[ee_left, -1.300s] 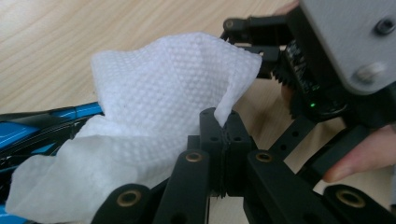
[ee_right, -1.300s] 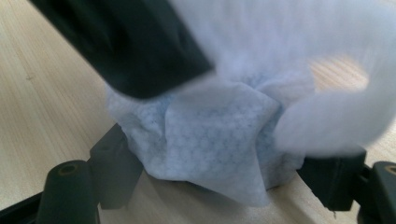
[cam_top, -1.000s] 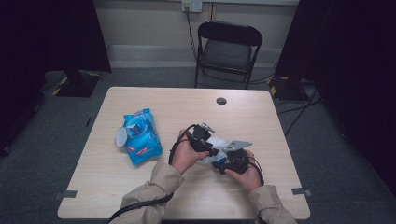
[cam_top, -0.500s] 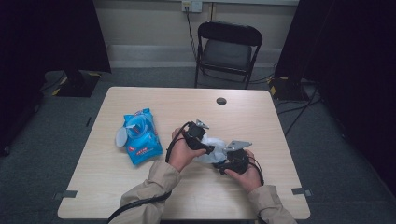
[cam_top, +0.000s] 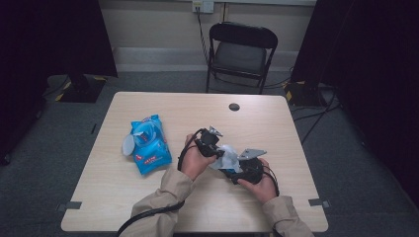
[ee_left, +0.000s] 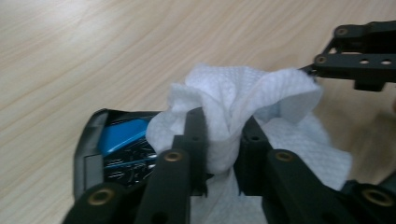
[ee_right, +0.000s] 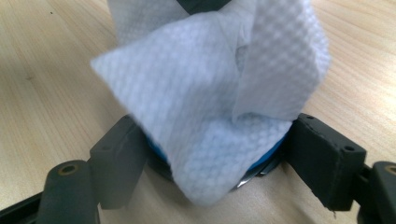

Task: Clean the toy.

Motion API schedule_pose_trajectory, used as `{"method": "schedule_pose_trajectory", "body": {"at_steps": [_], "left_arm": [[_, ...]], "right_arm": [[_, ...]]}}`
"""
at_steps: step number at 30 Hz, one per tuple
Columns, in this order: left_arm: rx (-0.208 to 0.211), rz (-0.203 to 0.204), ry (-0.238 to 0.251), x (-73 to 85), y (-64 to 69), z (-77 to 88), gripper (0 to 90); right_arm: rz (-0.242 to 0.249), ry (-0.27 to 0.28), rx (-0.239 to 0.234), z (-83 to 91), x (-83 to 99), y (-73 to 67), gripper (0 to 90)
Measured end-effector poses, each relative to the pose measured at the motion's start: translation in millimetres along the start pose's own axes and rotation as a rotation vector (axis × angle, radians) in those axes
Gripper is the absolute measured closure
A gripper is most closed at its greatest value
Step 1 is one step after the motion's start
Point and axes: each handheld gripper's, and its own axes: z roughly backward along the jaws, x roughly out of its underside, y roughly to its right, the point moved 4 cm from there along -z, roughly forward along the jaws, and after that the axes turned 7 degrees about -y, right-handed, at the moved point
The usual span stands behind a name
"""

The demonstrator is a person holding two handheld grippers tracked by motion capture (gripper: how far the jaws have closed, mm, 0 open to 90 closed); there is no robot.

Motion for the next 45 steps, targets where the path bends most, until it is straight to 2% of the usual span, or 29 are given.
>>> {"method": "schedule_pose_trajectory", "body": {"at_steps": [1, 3, 5, 6, 7, 8, 10, 11, 13, 16, 20, 24, 26, 31, 40, 45], "left_arm": [[0.010, -0.002, -0.002, -0.4, 1.7, 0.8, 81.5], [0.058, -0.007, 0.009, -2.4, 9.3, 3.2, 82.4], [0.101, -0.031, -0.003, -3.4, 18.5, 3.0, 82.4], [0.113, -0.046, -0.018, -3.0, 24.3, 0.2, 82.3], [0.113, -0.046, -0.018, -3.0, 24.3, 0.2, 82.3], [0.139, -0.047, -0.028, -2.2, 28.7, -4.3, 82.3], [0.155, -0.053, -0.036, -1.1, 32.4, -8.6, 82.2], [0.155, -0.075, -0.054, 0.4, 36.8, -13.8, 82.2], [0.146, -0.080, -0.060, 1.2, 37.5, -16.4, 82.2], [0.142, -0.063, -0.069, 3.5, 34.3, -21.8, 82.3], [0.119, -0.066, -0.062, 2.9, 29.2, -16.9, 82.4], [0.077, -0.062, -0.056, 1.8, 17.7, -8.7, 82.4], [0.075, -0.052, -0.059, 1.4, 12.2, -5.1, 82.6], [0.040, -0.045, -0.060, 0.9, 1.3, 2.3, 82.8], [-0.033, 0.022, -0.057, 4.7, -30.1, 12.5, 83.0], [-0.065, 0.034, -0.065, 7.5, -42.9, 17.1, 83.1]], "right_arm": [[0.000, 0.000, 0.000, 0.0, 0.0, 0.0, 22.7], [0.000, 0.000, 0.000, 0.0, 0.0, 0.0, 22.7], [0.000, 0.000, 0.000, 0.0, 0.0, 0.0, 22.6], [-0.001, 0.001, 0.000, 0.0, -0.1, -0.1, 22.6], [-0.001, 0.001, 0.000, 0.0, -0.1, -0.1, 22.6], [-0.001, 0.000, 0.000, 0.0, 0.0, -0.1, 22.7], [-0.002, 0.000, 0.000, 0.0, 0.0, -0.1, 22.7], [0.000, 0.000, 0.000, 0.0, 0.0, 0.0, 22.7], [0.000, 0.000, 0.000, 0.0, 0.0, 0.0, 22.6], [0.000, -0.001, 0.000, 0.0, 0.0, 0.0, 22.7], [0.000, 0.000, 0.000, 0.0, 0.0, 0.0, 22.7], [0.000, 0.000, -0.001, 0.0, 0.0, 0.0, 22.6], [0.000, 0.000, -0.001, 0.0, 0.0, 0.0, 22.6], [0.002, 0.000, -0.001, 0.0, 0.0, 0.0, 22.7], [0.001, 0.001, -0.001, -0.1, -0.1, -0.2, 22.7], [0.001, 0.001, -0.001, 0.0, 0.0, -0.2, 22.7]]}}
